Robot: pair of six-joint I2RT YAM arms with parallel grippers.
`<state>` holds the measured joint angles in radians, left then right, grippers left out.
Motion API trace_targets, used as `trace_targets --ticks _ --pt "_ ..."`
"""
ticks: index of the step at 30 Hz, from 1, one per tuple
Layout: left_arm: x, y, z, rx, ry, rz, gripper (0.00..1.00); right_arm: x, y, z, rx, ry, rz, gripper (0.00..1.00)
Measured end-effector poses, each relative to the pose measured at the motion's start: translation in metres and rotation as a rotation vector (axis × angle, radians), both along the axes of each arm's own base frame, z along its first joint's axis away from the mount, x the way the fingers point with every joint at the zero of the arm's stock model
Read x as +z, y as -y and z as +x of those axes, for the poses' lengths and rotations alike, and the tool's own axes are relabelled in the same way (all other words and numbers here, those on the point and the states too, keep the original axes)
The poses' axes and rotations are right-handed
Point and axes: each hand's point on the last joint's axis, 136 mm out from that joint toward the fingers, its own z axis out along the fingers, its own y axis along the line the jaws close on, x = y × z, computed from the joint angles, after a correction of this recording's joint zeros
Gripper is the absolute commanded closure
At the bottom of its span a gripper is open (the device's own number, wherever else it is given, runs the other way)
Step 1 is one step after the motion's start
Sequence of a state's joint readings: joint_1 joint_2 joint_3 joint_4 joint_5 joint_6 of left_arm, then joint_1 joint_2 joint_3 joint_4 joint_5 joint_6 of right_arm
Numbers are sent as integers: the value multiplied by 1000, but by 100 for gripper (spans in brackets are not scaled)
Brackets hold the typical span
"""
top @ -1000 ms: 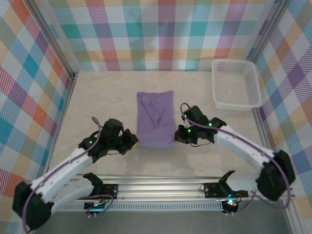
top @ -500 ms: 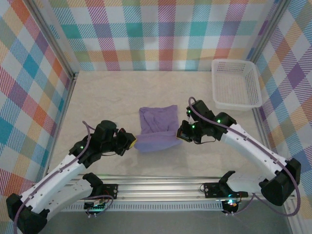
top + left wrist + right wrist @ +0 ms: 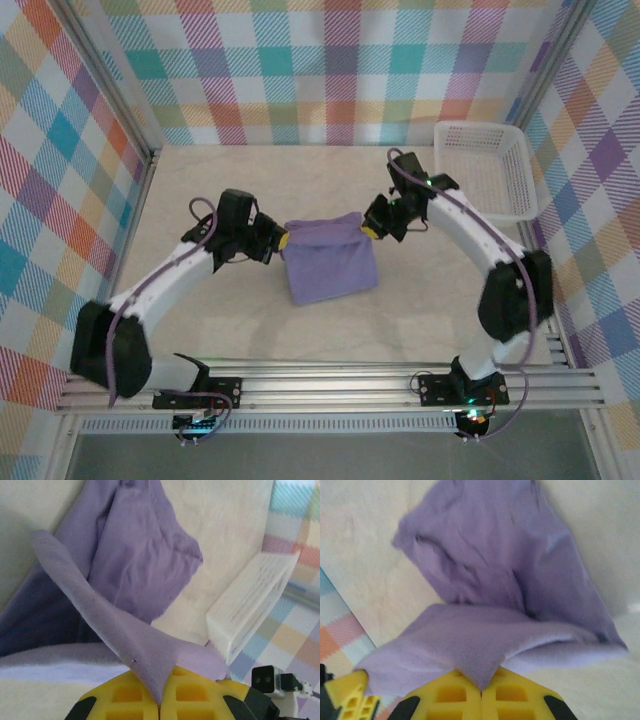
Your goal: Fold and stack the t-shirts
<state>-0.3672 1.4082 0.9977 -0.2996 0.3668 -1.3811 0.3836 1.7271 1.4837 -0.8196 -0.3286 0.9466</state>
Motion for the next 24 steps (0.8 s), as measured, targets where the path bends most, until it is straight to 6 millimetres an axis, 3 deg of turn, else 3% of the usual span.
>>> trace_targets --ticks 2,5,7,10,13,17,19,22,23,24 --pt "-20 -2 30 19 -49 -10 80 -14 -5 35 -17 5 17 73" --pt "-48 -9 81 29 -82 10 36 -41 -10 82 -27 14 18 57" --pt "-56 -14 104 18 -65 36 28 -57 -9 106 -19 31 -4 51" --pt "-50 -23 113 0 -19 84 27 -66 -4 120 0 61 -35 46" --pt "-23 -31 98 -11 44 113 28 -54 3 116 28 110 -62 46" --pt "16 -40 57 -25 135 120 32 -20 15 85 61 188 -72 47" --pt "24 -39 41 -44 157 121 33 -2 21 69 75 237 -69 50" --pt "15 -36 14 -85 135 135 31 15 29 44 102 311 -66 53" --pt "10 -37 4 -99 114 148 28 16 33 32 112 330 -69 53" --pt "6 -39 -7 -114 98 166 2 14 37 21 120 341 -77 53"
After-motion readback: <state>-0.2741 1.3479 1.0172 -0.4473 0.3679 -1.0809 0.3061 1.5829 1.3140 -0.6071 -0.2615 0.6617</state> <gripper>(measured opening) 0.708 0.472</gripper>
